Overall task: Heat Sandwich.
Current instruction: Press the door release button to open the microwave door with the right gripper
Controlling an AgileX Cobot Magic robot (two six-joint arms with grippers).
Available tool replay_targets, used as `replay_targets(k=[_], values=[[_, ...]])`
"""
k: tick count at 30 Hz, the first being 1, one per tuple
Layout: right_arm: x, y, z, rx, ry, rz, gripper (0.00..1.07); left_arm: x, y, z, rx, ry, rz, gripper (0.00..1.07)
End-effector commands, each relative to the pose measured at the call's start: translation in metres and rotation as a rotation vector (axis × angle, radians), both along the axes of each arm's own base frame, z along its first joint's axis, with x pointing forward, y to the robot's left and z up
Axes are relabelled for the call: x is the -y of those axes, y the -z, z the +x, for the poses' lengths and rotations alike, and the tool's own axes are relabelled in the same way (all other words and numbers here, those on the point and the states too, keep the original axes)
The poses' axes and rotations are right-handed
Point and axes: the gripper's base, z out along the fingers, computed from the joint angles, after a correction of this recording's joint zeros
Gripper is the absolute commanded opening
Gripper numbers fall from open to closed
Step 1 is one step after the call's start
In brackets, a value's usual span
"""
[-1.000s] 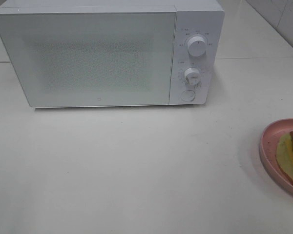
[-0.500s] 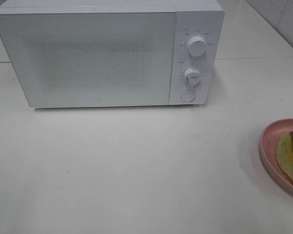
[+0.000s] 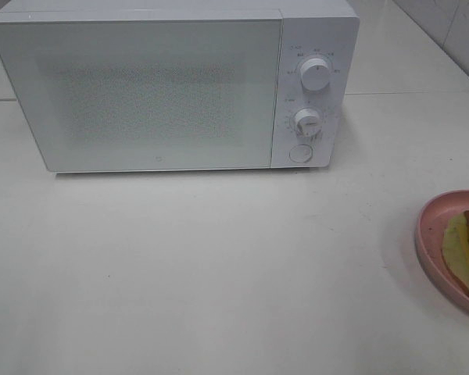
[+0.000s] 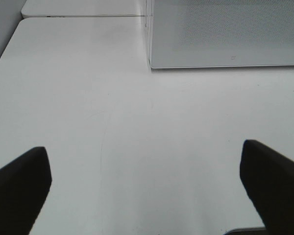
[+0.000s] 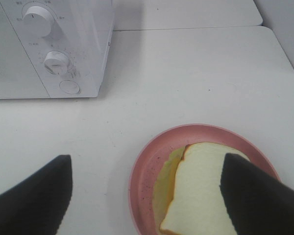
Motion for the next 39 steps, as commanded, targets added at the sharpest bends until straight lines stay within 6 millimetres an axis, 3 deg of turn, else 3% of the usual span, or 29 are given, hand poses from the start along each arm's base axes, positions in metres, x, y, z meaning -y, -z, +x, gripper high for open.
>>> replay_targets(k=[1,15,27,39], values=[[0.0,0.0,0.004,0.023,-0.001,-0.014,0.78,0.0,0.0,-0.003,0.032,0.008,-0.005,1.01],[-0.001,0.026,0.016,0.018,0.004,0.003,0.76,0.0,0.0,-0.003,0.032,0.008,-0.005,1.01],[-0.003,0.051,0.055,-0.001,0.0,0.003,0.76,0.0,0.0,-0.003,0.032,0.008,-0.005,1.01],[-0.005,0.056,0.086,0.112,0.004,0.026,0.76,0.0,0.0,-0.003,0.032,0.008,-0.005,1.01]])
